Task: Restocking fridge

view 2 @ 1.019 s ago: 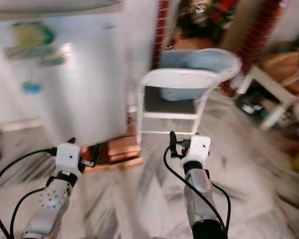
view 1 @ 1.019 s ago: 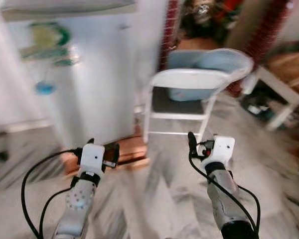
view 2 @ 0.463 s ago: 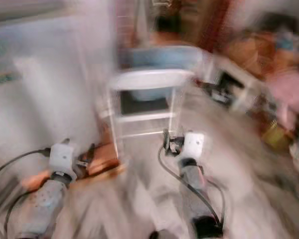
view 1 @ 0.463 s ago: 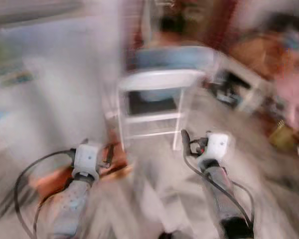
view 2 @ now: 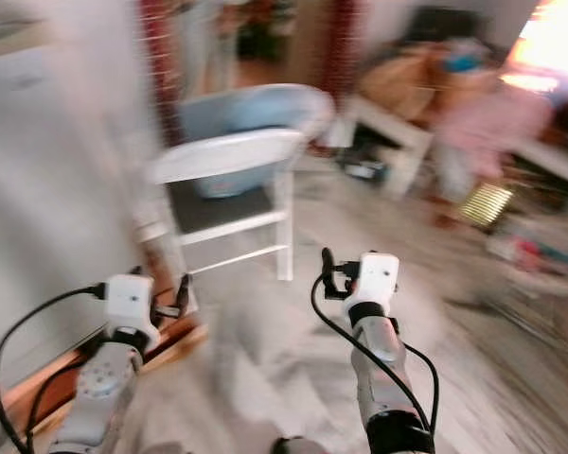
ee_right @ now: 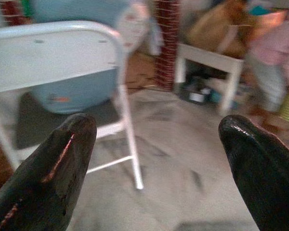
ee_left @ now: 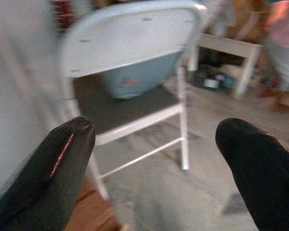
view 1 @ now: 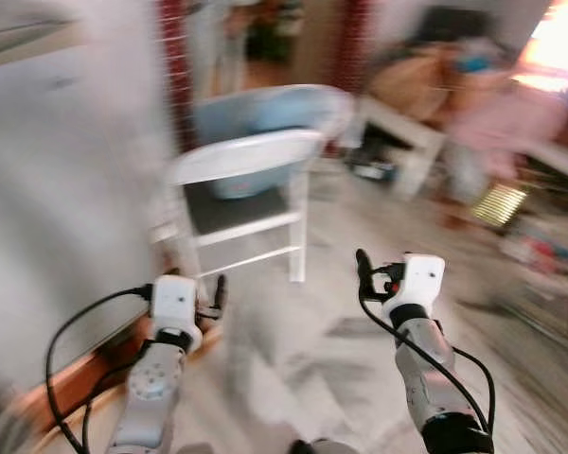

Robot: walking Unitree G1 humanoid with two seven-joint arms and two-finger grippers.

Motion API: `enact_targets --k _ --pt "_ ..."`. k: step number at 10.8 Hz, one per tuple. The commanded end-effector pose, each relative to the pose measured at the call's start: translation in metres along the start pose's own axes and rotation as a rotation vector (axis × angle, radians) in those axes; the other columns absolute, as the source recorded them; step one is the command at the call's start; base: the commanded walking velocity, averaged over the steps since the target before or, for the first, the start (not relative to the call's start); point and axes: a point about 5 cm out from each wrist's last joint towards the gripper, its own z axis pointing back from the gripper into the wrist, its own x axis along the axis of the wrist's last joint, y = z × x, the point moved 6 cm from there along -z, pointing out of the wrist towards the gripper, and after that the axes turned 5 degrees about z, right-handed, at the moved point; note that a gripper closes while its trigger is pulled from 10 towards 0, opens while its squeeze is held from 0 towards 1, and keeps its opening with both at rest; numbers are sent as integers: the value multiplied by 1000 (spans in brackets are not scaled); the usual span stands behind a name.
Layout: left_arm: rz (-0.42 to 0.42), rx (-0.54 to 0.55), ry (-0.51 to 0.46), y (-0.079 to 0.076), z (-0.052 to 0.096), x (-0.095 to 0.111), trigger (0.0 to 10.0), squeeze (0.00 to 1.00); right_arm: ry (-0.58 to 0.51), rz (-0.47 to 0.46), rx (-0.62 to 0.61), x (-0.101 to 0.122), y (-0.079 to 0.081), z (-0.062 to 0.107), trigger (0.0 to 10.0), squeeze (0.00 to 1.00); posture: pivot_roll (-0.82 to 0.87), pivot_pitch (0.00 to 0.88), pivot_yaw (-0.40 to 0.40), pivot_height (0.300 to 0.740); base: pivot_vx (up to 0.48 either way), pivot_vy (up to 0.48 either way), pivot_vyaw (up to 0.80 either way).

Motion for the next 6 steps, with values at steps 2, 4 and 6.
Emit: enact_targets --k 2,4,6 --pt "-6 10 3 3 0 1 10000 0 5 3 -6 -1 -3 0 10000 0 167 24 -58 740 0 463 0" --pt "-39 -4 5 2 0 2 10000 0 6 5 -7 -2 -2 0 10000 0 168 29 -54 740 0 437 0" --pt "-36 -1 3 3 0 3 10000 0 7 5 -11 -2 -2 0 10000 0 171 32 -49 740 0 304 0"
